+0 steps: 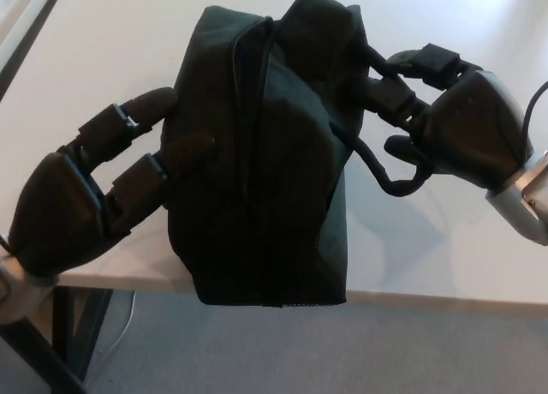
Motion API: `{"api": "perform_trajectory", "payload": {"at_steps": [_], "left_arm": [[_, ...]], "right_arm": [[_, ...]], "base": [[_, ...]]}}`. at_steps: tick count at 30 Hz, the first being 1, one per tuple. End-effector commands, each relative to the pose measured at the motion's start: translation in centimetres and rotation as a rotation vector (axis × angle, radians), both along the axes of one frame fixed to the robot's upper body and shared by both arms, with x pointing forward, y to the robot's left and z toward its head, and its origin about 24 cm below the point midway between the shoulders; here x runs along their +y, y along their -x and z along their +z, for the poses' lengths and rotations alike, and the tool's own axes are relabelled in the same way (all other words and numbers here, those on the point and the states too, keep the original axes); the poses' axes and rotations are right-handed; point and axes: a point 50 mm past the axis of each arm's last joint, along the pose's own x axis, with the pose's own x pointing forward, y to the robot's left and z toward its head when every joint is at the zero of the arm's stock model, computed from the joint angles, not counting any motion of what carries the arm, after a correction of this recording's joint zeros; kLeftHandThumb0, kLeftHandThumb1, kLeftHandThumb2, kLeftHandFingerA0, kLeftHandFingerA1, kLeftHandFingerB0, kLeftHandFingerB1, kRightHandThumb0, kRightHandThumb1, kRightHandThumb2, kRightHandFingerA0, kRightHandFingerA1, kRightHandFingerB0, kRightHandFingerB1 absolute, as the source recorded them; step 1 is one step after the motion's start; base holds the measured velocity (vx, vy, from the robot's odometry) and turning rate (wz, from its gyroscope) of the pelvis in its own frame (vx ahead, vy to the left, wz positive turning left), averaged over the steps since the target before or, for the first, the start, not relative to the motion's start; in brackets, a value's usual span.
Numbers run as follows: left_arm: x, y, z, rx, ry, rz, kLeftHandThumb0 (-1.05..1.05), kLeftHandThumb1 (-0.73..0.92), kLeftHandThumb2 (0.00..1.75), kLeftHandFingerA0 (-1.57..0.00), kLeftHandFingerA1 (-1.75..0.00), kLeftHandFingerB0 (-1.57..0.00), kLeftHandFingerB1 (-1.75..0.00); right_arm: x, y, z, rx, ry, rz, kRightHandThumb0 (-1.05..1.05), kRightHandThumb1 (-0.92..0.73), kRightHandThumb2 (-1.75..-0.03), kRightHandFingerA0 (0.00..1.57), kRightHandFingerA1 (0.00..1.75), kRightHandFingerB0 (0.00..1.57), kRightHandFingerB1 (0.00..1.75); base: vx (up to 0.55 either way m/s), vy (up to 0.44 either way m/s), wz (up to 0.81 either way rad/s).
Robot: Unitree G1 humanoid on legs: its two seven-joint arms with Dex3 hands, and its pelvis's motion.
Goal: A lunch bag is kept on the middle of the desk and the robot uses both its hands to grab the opening of the bag from the left and right and moves its hands away from each other to spread the bag open
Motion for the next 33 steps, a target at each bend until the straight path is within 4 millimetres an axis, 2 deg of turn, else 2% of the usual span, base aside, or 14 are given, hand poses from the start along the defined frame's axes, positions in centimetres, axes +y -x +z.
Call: {"api": "perform_trajectory", "payload": {"at_steps": [1,2,3,4,10,11,15,17,21,29,30,31,32,33], "left_arm": [[-0.1,-0.2,-0.1,-0.007,-0.016,0.008,0.1,0.59,0.63,-0.36,-0.35,-0.46,-0.37],[-0.1,-0.5,0.0,0.009,-0.028,0.024,-0.03,0.53,0.56,-0.66,-0.48,-0.82,-0.52],[-0.2,-0.5,0.1,0.034,-0.03,0.03,-0.17,0.63,0.64,-0.8,-1.45,-0.7,-1.4],[-0.3,-0.5,0.0,0.074,-0.023,0.031,-0.16,0.7,0.6,-0.82,-1.7,-0.69,-1.58],[-0.4,-0.6,0.1,0.099,-0.014,0.043,-0.11,0.64,0.7,-0.76,-1.59,-0.65,-1.53],[-0.5,-0.8,0.3,0.099,-0.007,0.042,-0.14,0.72,0.6,-0.73,-1.6,-0.62,-1.5],[-0.8,-1.2,0.9,0.093,0.016,0.045,-0.11,0.69,0.67,-0.78,-1.62,-0.67,-1.51],[-0.8,-1.4,1.1,0.099,0.017,0.059,-0.19,0.72,0.63,-0.81,-1.57,-0.77,-1.22],[-0.9,-1.6,1.1,0.119,0.022,0.07,-0.17,0.74,0.68,-0.8,-1.56,-0.71,-1.43],[-1.1,-1.9,1.1,0.139,0.03,0.087,-0.13,0.74,0.7,-0.82,-1.59,-0.7,-1.41],[-1.2,-1.9,1.1,0.139,0.042,0.084,-0.22,0.77,0.62,-0.79,-1.57,-0.75,-1.24],[-1.2,-1.9,1.2,0.14,0.047,0.082,-0.22,0.77,0.62,-0.79,-1.57,-0.75,-1.24],[-1.1,-1.9,1.1,0.157,0.051,0.085,-0.22,0.77,0.64,-0.81,-1.56,-0.7,-1.38],[-1.1,-1.9,1.0,0.164,0.053,0.085,-0.22,0.77,0.64,-0.81,-1.56,-0.7,-1.38]], "right_arm": [[-0.2,-0.3,0.5,-0.003,-0.01,-0.02,-0.36,-0.52,-0.56,0.56,0.39,0.47,0.36],[-0.1,-0.3,0.5,0.0,-0.012,-0.018,-0.36,-0.53,-0.56,0.56,0.39,0.46,0.36],[0.0,-0.3,0.4,0.001,-0.011,-0.016,-0.44,-0.46,-0.69,0.5,0.47,0.42,0.44],[0.1,-0.2,0.1,0.0,-0.009,-0.016,-0.45,-0.46,-0.69,0.5,0.47,0.42,0.44],[0.0,-0.1,-0.4,0.006,0.006,-0.03,-0.46,-0.48,-0.72,0.47,0.46,0.39,0.44],[0.0,-0.1,-0.4,0.004,0.006,-0.031,-0.38,-0.54,-0.56,0.53,0.38,0.45,0.35],[0.4,-0.2,-0.4,-0.006,-0.018,-0.017,-0.36,-0.54,-0.56,0.55,0.39,0.47,0.36],[0.7,-0.3,-0.3,-0.029,-0.014,-0.009,-0.37,-0.56,-0.57,0.55,0.39,0.46,0.36],[1.3,-0.4,-0.4,-0.01,-0.02,-0.005,-0.39,-0.6,-0.58,0.53,0.38,0.45,0.35],[1.8,-0.6,-0.5,0.006,-0.032,-0.011,-0.39,-0.58,-0.57,0.53,0.38,0.45,0.35],[2.0,-0.6,-0.5,0.011,-0.043,-0.007,-0.37,-0.59,-0.57,0.57,0.39,0.49,0.37],[2.1,-0.6,-0.5,0.013,-0.047,-0.006,-0.37,-0.59,-0.57,0.57,0.39,0.49,0.37],[2.2,-0.5,-0.6,0.017,-0.081,0.008,-0.36,-0.55,-0.57,0.85,0.66,0.79,0.52],[2.3,-0.4,-0.6,0.018,-0.096,0.014,-0.36,-0.55,-0.57,0.85,0.66,0.79,0.52]], "base": [[0.0,0.0,0.0],[0.0,0.0,0.0],[0.0,0.0,0.0],[0.0,0.0,0.0],[0.0,0.0,0.0],[0.0,0.0,0.0],[0.0,0.0,0.0],[0.0,0.0,0.0],[0.0,0.0,0.0],[0.0,0.0,0.0],[0.0,0.0,0.0],[0.0,0.0,0.0],[0.0,0.0,0.0],[0.0,0.0,0.0]]}}
